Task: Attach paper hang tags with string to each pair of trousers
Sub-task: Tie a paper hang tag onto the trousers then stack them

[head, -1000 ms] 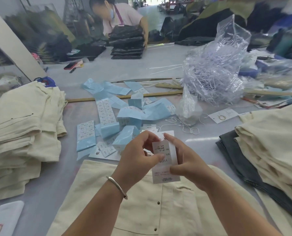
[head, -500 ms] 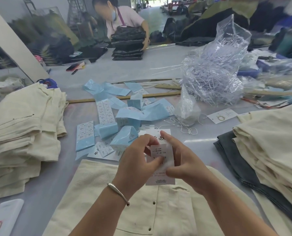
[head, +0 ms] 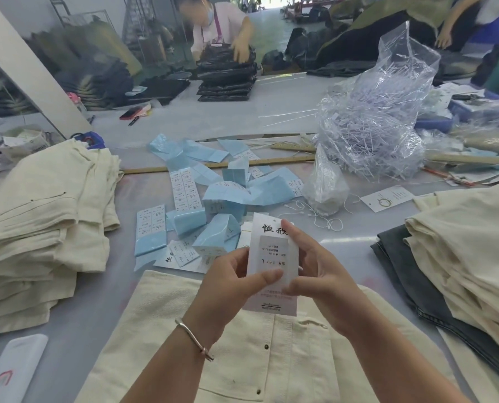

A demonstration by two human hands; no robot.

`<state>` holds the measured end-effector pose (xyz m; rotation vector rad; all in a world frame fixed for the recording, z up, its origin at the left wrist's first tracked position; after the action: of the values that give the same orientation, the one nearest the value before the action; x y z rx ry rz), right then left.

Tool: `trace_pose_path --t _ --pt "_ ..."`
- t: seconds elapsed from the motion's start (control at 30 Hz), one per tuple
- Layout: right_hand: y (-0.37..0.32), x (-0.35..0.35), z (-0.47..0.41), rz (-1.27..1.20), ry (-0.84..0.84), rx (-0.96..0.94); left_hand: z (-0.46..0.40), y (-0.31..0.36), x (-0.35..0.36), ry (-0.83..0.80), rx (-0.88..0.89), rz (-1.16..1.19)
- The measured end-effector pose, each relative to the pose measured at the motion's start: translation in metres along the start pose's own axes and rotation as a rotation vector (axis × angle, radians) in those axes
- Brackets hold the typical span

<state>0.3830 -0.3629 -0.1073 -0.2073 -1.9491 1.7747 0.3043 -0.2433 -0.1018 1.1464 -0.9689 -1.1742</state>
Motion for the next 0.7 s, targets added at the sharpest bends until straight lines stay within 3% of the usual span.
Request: trace_pose_path --t 0.37,0.7 --pt "0.010 -0.006 -0.004 -0.298 0.134 -0.045 -0.009 -0.012 0.004 -0.093 0.102 0.137" --pt "0.033 -0.016 -0.001 -0.159 0.438 -0.032 -0.006 -0.051 0.008 -0.043 -0.011 0.109"
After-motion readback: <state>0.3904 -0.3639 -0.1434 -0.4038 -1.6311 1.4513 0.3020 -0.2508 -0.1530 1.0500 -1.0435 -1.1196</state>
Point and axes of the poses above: each hand's wrist, its own z-axis away from the middle knuckle, its own x-axis out of the palm, y = z × x, the point moved 6 cm from there along -z, towards the middle knuckle, and after that the axes turned 12 degrees about -y, right-handed, at the moved point
